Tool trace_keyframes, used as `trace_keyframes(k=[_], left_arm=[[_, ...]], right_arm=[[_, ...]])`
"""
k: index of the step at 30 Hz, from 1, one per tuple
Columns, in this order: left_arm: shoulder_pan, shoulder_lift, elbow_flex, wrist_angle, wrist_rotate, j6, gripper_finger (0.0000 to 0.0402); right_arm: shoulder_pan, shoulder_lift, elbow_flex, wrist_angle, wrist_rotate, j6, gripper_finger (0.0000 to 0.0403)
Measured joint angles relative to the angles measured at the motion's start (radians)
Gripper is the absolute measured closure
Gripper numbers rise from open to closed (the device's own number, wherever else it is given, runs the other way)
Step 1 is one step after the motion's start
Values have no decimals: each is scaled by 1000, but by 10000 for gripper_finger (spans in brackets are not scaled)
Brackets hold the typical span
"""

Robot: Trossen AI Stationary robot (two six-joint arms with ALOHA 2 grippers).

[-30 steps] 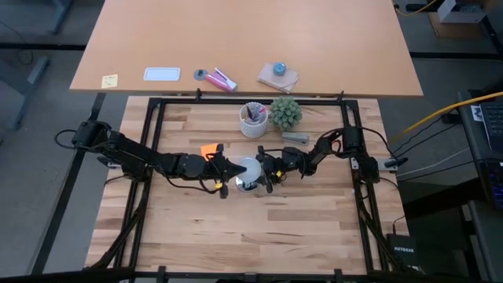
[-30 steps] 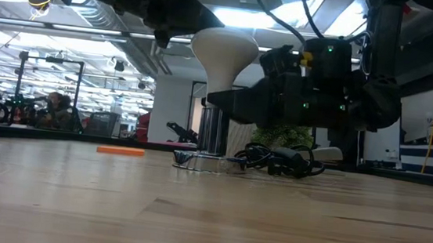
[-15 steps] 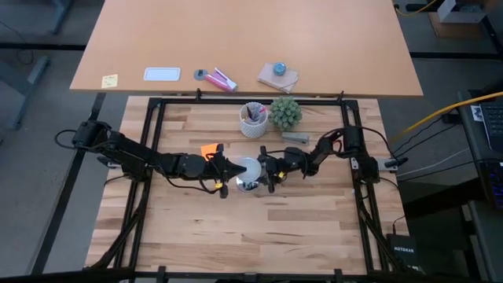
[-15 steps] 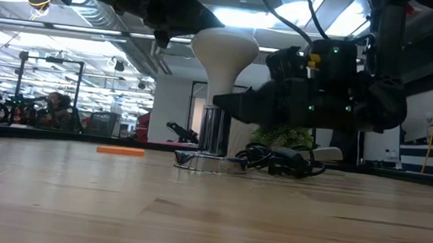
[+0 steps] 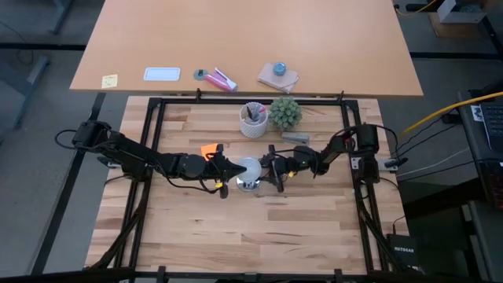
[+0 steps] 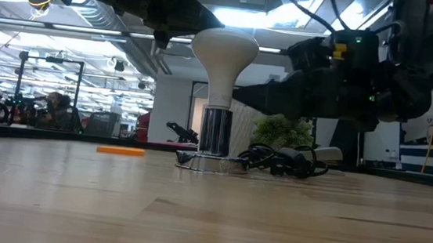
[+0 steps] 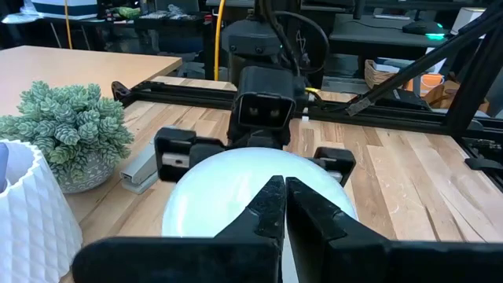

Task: Screw lightbulb
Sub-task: Insert the light bulb into the lamp socket

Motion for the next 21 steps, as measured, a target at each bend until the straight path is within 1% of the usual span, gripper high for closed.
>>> trace_keyframes(k=[6,11,13,16,21], left_arm=[[0,0,0,0,0,0,396],[0,0,0,0,0,0,396],[0,0,0,0,0,0,396],[0,0,0,1,0,-1,396],[0,0,0,1,0,-3,396]], right_arm=[[0,-62,-74,0,5,0,171],[0,-128,-124,6,73,-1,179],[0,-153,-134,7,108,-1,194],[0,-178,-136,8,151,-1,230],[0,-185,-116,5,193,-1,307]])
